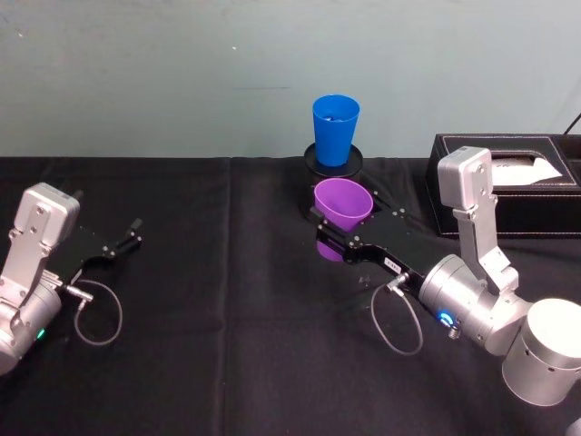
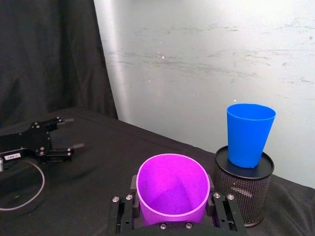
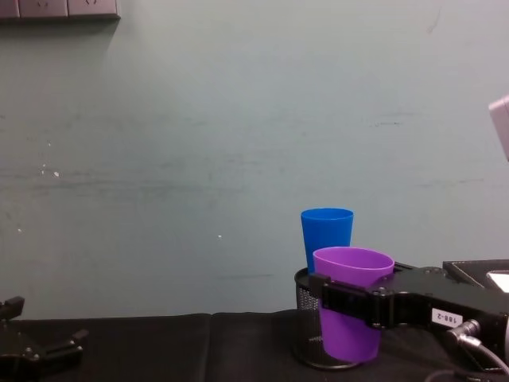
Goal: Pick up one cup with a gripper and tap it against the other cup.
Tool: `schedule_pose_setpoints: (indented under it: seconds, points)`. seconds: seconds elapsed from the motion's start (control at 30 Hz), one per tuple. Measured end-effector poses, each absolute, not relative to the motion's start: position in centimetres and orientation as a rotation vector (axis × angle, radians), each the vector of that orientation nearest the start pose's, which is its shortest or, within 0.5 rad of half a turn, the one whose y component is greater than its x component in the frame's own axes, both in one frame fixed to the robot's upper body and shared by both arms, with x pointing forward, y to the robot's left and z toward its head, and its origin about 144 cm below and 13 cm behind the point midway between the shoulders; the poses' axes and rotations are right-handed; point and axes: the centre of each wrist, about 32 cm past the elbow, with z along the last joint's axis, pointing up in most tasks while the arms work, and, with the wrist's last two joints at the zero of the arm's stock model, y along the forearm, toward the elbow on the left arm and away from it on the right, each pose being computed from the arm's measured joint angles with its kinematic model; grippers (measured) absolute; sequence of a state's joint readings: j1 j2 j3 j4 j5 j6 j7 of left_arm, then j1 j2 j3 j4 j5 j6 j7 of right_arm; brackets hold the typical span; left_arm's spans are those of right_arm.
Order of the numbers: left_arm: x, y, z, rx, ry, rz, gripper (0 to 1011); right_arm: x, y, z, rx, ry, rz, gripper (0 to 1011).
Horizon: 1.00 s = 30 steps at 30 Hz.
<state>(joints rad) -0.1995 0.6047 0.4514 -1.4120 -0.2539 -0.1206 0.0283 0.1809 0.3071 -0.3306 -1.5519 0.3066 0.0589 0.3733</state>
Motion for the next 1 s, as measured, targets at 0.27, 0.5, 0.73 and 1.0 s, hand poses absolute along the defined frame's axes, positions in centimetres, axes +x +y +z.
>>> schedule_pose_setpoints:
  seconds: [0.27,0.5,0.73,1.0]
  points:
    - [48.86,30.97,113.98,0.304,-0.285,1.248,1000,49.45,-21.79,117.87,-0.033,-0.026,-0.891,722]
    - [48.86,30.97,113.98,0.304,-0.285,1.248,1000,49.45,-21.79,117.87,-0.033,-0.026,-0.891,723]
    - [48.86,30.97,113.98,0.304,-0.285,1.248,1000,49.46,-21.79,117.88,-0.033,-0.026,-0.891,723]
    - [48.86,30.97,113.98,0.304,-0.285,1.248,1000,49.45,-21.79,117.87,-0.033,-0.026,-0.891,723]
